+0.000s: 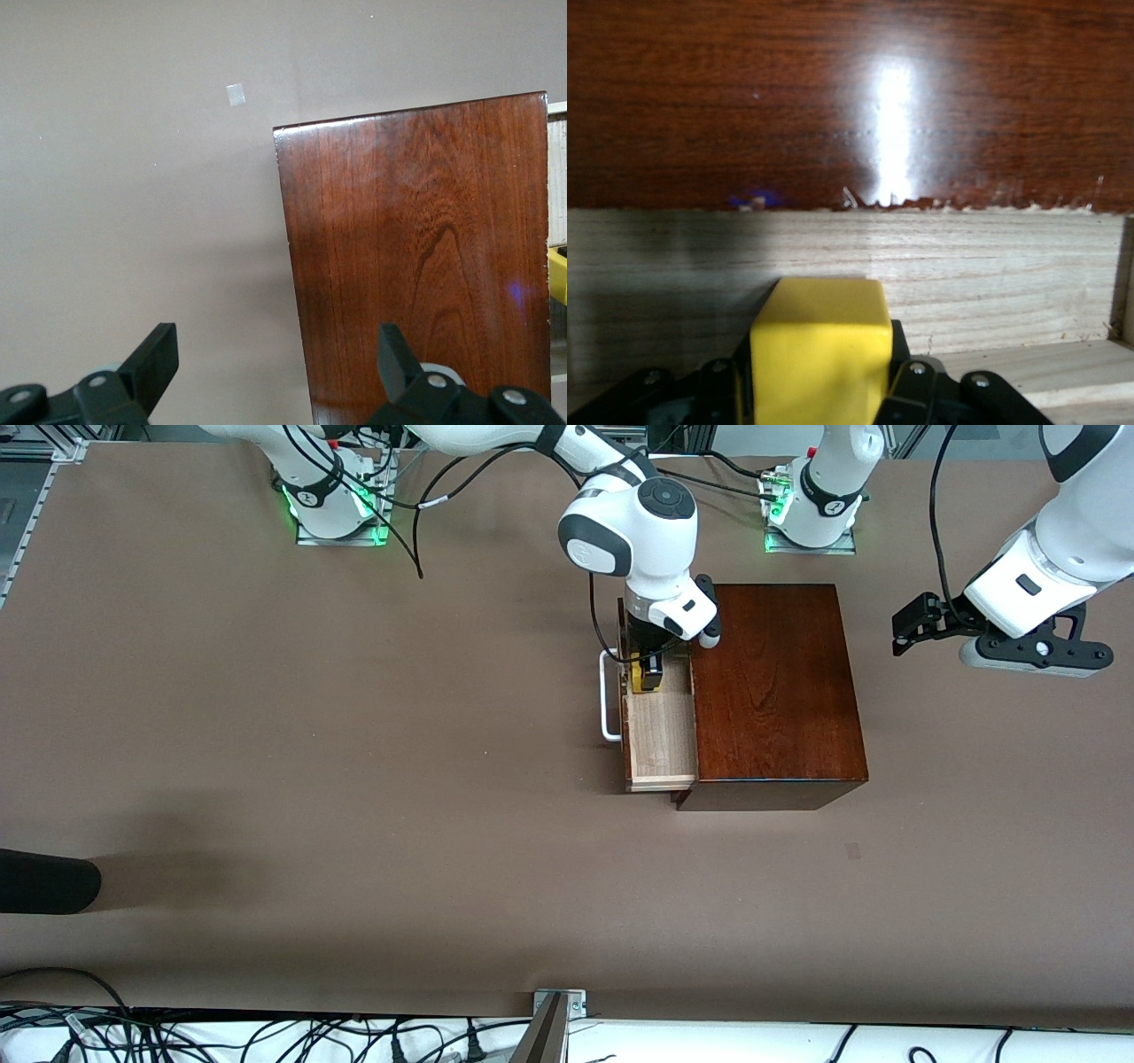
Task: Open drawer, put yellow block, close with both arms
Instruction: 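Lower the cube into the drawer and open the right gripper, then retract the right gripper while the left gripper reaches the drawer front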
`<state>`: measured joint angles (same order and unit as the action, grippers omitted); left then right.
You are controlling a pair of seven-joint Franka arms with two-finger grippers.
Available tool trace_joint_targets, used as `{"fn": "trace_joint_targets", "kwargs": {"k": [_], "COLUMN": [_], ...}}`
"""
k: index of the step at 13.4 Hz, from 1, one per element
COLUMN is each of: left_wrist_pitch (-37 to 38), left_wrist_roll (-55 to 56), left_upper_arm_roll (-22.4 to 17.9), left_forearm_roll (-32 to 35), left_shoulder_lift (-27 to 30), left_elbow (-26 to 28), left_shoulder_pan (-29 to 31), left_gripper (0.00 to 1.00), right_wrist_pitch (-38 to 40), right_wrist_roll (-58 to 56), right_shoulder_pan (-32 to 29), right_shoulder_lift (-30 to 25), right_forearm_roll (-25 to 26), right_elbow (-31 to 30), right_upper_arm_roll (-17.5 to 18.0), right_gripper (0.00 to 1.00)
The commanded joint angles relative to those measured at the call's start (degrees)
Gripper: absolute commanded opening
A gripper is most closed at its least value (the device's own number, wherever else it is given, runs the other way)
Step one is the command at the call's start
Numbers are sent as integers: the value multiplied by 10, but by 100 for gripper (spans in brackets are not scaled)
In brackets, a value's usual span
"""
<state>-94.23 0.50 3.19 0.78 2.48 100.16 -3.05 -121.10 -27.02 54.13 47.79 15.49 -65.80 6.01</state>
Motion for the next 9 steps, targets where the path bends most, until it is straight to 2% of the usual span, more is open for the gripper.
{"fn": "trace_joint_targets", "kwargs": {"k": [1, 6, 8, 9], "left_wrist_pitch": [10, 9, 11, 14], "left_wrist_roll": [-13, -10, -14, -11], "left_upper_arm_roll": [2, 4, 5, 8], "left_forearm_roll": [-8, -8, -7, -7], "left_shoulder_lift": [-6, -6, -5, -5], "left_elbow": [-18, -19, -19, -27], "left_shoulder_pan": [1, 0, -1, -1], "left_gripper": [100, 100, 100, 100], "right_wrist_pitch": [15, 31, 80, 107], "right_wrist_roll": [-8, -8, -8, -8], "right_shoulder_pan": [-16, -24, -33, -45], "right_shoulder_lift": [0, -19, -36, -56], "right_forearm_roll": [-4, -35, -71, -74], "right_elbow": [4, 12, 48, 60], "right_upper_arm_roll": [3, 5, 0, 1], "right_gripper": [100, 100, 100, 100]}}
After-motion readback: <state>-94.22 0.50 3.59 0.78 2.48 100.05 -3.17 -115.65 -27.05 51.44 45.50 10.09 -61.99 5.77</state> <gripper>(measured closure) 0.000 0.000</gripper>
